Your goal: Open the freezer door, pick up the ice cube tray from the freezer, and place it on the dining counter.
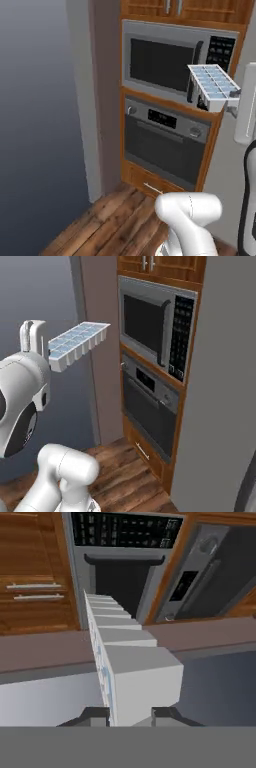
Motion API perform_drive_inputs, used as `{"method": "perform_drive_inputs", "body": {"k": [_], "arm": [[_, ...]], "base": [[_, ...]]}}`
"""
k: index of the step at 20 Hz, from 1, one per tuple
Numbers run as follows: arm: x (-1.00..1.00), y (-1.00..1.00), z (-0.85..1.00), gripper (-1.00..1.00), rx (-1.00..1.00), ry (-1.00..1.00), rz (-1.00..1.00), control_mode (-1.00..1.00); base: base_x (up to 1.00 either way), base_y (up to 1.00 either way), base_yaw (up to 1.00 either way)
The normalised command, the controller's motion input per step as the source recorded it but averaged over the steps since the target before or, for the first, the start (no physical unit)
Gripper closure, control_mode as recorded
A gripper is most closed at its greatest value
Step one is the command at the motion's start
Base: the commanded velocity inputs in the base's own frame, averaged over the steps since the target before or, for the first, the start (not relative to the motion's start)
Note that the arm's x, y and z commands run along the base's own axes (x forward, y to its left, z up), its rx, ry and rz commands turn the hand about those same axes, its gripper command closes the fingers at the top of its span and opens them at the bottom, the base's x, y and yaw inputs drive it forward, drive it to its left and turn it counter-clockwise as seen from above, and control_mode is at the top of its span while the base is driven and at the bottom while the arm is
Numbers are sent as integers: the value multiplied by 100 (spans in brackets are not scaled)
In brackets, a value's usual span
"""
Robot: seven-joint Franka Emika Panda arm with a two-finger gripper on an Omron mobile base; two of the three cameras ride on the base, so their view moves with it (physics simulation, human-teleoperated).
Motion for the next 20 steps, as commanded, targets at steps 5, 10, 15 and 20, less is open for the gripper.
{"method": "perform_drive_inputs", "body": {"k": [5, 10, 15, 20], "arm": [[0, 0, 0, 100, 0, 0, 0, 100], [0, 0, 0, 100, 0, 0, 0, 100], [0, 0, 0, 100, 0, 0, 0, 100], [0, 0, 0, 100, 0, 0, 0, 100]], "base": [[-24, 21, 100], [-18, 4, 100], [-18, 0, 100], [-19, 3, 100]]}}
